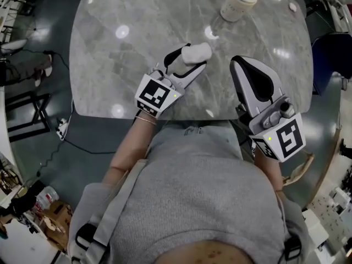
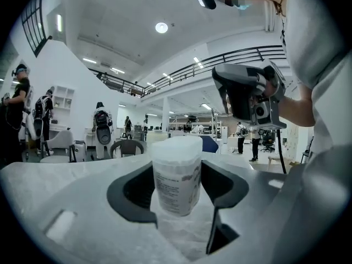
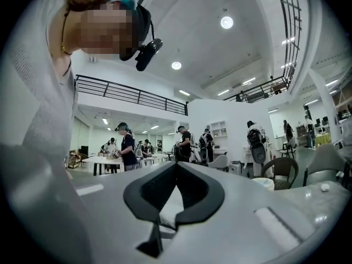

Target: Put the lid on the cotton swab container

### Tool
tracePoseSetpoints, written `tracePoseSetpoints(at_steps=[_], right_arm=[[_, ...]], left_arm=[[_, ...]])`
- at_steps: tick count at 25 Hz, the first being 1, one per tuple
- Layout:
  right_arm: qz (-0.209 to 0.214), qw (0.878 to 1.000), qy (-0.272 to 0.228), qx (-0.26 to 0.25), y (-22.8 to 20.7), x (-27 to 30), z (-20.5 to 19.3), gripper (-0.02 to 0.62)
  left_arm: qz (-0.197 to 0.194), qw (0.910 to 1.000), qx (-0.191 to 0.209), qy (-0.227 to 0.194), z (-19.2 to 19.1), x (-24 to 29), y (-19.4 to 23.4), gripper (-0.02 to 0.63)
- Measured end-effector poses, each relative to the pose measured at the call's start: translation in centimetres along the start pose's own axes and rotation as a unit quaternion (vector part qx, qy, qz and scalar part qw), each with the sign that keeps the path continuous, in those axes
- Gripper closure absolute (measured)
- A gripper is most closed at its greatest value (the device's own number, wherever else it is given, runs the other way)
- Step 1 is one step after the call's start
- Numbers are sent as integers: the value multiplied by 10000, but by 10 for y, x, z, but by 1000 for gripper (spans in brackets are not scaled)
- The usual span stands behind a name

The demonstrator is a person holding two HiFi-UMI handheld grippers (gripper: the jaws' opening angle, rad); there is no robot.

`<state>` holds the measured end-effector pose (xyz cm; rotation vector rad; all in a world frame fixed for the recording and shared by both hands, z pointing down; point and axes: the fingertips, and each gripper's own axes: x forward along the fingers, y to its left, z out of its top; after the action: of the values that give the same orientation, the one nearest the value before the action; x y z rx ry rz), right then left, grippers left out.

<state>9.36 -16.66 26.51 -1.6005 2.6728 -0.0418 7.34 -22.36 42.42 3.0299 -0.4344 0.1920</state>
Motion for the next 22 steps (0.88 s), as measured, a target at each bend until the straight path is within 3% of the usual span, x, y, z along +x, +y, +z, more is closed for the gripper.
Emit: tracePoseSetpoints(at_steps=[22], right_arm=[[-212,9997,148,40,3,-4,-8,592]], left_arm=[[-178,9983,-19,561,-74,12,1,350]])
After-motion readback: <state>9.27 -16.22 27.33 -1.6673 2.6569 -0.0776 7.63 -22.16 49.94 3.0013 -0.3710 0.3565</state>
